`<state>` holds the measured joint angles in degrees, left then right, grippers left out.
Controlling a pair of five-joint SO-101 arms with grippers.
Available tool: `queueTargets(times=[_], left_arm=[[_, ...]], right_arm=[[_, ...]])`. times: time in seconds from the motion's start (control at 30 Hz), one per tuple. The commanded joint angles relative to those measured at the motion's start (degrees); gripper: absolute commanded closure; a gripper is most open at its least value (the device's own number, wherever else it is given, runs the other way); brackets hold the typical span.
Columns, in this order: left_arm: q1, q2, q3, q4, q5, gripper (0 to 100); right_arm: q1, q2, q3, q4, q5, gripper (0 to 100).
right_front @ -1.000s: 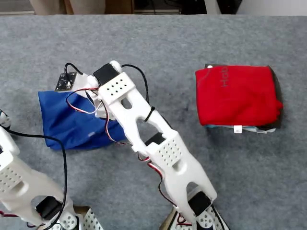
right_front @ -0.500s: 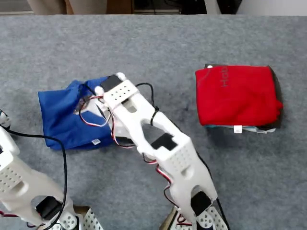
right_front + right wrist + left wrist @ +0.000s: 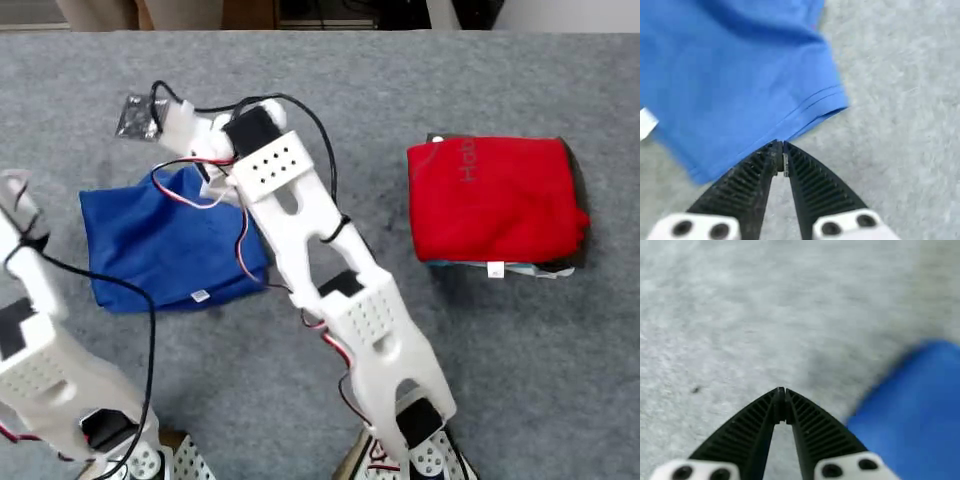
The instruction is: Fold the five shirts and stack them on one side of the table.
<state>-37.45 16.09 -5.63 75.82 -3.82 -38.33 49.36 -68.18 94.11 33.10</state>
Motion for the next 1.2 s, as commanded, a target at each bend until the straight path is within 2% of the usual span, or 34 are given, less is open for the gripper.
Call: queueTargets(times=[0.0, 0.1, 0.2, 0.3, 0.6, 0.8, 0.97, 1.17], left_arm=[[7.6, -7.4, -4.5, 4.0, -0.3, 98], [12.4, -9.4, -4.6, 3.0, -0.2, 98], [14.5, -7.0, -1.2, -4.1, 1.9, 98], [14.3, -3.6, 0.6, -9.2, 3.0, 98], [8.2, 11.4, 0.0, -23.0, 2.8, 98], [4.8, 18.5, -12.5, -16.4, 2.9, 98], [1.8, 22.8, -18.8, -14.4, 2.9, 98], [3.1, 24.4, -23.1, -9.1, 3.0, 98]], right_arm=[[5.0, 3.8, -8.1, -1.0, -4.7, 99.4], [8.9, 6.9, -9.9, -1.0, -6.9, 99.4], [11.2, 9.8, -9.1, -0.4, -9.3, 99.4], [11.6, 11.7, -10.5, 1.4, -9.7, 99.4], [11.5, 14.7, -14.0, 0.1, -9.5, 99.4], [11.4, 15.8, -16.6, -2.8, -9.5, 99.4], [10.2, 15.6, -18.6, -4.7, -9.5, 99.4], [1.3, 15.8, -21.0, -6.5, -9.1, 99.4]])
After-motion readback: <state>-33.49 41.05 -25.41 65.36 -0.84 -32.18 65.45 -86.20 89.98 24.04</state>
